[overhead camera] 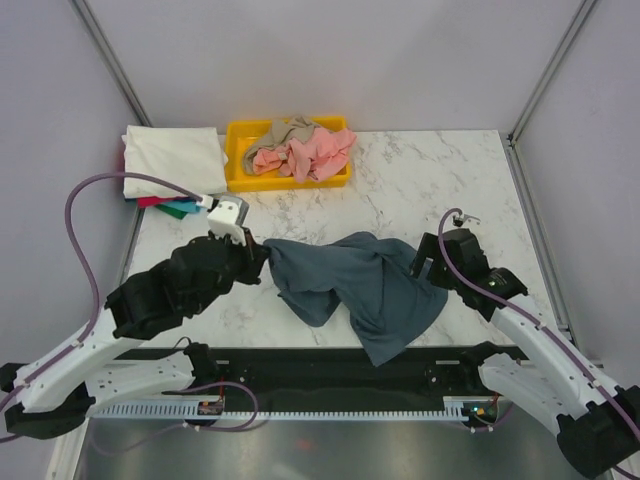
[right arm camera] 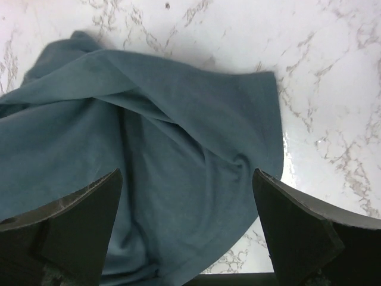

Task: Fold and stack the t-shirts
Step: Flatten the tshirt out

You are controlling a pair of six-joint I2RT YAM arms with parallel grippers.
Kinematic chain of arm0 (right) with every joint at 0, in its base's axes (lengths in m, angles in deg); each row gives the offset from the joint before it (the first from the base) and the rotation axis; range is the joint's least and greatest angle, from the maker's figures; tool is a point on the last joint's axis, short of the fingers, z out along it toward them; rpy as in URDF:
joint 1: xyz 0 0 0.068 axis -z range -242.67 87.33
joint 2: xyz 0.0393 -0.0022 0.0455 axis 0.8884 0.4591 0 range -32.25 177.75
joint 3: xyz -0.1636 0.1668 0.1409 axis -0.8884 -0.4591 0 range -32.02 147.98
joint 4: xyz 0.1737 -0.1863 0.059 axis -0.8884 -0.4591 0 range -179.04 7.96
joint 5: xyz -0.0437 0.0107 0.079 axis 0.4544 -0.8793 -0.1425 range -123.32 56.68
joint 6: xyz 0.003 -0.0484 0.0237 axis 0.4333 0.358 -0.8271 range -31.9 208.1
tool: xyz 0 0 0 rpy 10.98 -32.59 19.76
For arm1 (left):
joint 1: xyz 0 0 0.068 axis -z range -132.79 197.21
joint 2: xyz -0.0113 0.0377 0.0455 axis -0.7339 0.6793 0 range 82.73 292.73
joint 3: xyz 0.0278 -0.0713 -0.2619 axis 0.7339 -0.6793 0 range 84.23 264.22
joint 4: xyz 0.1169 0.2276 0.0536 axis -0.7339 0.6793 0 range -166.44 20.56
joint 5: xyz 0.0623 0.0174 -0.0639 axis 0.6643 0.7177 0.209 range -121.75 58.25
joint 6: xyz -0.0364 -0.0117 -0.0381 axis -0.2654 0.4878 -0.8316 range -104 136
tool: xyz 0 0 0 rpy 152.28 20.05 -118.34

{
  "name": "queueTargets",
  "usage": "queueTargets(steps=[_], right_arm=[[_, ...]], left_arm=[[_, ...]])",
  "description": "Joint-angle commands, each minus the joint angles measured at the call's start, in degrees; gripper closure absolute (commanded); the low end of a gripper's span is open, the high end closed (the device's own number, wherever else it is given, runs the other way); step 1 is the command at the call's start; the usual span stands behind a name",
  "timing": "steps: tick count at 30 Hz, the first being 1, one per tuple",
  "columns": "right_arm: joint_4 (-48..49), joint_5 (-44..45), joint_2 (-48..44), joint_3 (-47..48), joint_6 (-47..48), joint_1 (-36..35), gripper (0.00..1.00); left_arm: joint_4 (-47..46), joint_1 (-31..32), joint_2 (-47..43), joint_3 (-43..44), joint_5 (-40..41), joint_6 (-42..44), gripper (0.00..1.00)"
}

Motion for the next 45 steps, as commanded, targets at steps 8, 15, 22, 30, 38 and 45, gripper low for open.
queueTargets(steps=[8,15,22,30,38,45], right_arm=[[7.9,-13.5,1.3,-4.4,-2.8,-1.7,0.16],[9.3,-11.2,1.7,-9.8,-13.6,-19.2,0.26],[7.2,0.7,6.6,-12.6,-21.4,-24.7,0.14],[17.6,-8.0,22.7,-10.0,-10.8,-4.2,0.10],[23.0,-12.3,48.7,14.2,1.5,14.3,0.15],[14.5,-9.7,52.6,37.0,12.1,13.4,0.11]], left_arm=[[11.8,-5.1,-9.2,-14.1,9.9,-3.0,0.98],[9.6,-10.7,-9.1,-16.0,12.5,0.2,0.98],[3.9,-23.8,-5.6,-14.7,2.1,6.0,0.98],[2.9,-32.2,-5.1,-15.3,-0.7,9.6,0.98],[2.3,-37.5,-4.5,-16.7,-6.8,8.4,0.98],[1.4,-37.7,-6.4,-18.2,-7.4,8.1,0.98]])
